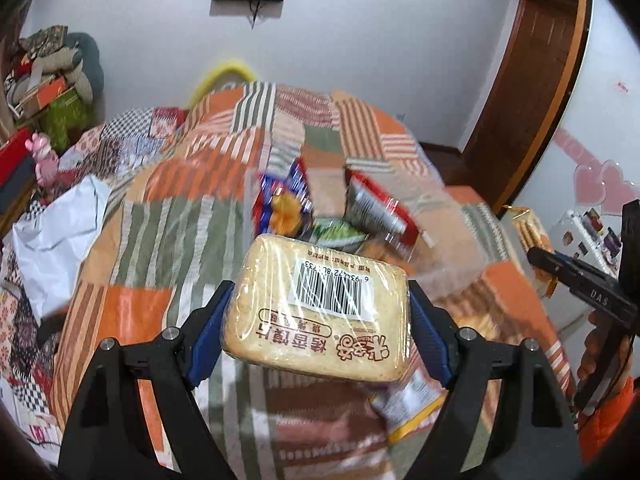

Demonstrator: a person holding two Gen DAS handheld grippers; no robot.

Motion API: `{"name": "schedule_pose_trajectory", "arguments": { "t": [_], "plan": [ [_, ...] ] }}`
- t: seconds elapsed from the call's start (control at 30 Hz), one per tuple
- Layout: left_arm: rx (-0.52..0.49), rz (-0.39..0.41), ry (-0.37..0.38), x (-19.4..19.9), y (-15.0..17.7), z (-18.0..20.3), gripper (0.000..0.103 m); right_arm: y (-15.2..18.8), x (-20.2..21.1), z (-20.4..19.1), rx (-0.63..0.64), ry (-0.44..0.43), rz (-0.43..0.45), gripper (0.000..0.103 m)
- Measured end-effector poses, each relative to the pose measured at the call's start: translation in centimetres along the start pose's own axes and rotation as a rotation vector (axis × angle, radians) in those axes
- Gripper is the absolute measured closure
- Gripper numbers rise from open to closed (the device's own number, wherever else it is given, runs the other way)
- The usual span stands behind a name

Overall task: Organize snacks
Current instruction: 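Carry the bread loaf and cream bun over the clear box and open both tools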

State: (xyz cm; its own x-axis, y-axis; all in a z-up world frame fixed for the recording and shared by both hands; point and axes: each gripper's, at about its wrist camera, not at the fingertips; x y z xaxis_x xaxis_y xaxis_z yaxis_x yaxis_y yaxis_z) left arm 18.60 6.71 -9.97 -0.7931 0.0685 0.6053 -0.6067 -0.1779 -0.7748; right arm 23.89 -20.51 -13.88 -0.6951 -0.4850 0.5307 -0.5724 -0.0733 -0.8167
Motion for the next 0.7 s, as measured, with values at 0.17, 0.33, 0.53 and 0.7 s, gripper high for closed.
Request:
{"name": "schedule_pose_trajectory", "arguments": {
  "t": [0.17,0.33,0.53,0.7],
  "plan": [
    [-0.016,0.029,0.019,-0.9,-2.1,1.5,0.021,-1.4,-0.5,-1.1,0.01,-0.027,0.038,0.072],
    [-0.016,0.019,0.038,-2.7,-3.3,2.5,0.021,-2.2,-1.9,-2.2,0.01,-0.052,0.046,0.072],
    [-0.001,-0.018,0.044,-5.7,-4.0,2.9,0.021,-3.1,-4.2,-3.1,0.006,-0.079,0.026,0.072],
    [0.002,-0.059,0.049,-8.5,-4.2,2.9,0.021,-3.2,-7.1,-3.6,-0.002,-0.097,-0.024,0.072]
  ]
}}
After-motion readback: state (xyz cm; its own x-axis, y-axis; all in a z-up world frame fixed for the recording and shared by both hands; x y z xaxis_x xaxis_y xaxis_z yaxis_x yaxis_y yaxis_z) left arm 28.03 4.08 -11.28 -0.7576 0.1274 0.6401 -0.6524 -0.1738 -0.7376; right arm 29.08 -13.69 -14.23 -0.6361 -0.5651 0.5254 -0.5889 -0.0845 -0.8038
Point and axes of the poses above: each gripper's, at about its wrist camera, not at the fingertips, and x roughly against the way its jaws point, z to its right, y to its underside, and after that the axes turned 6 degrees about z, right-handed
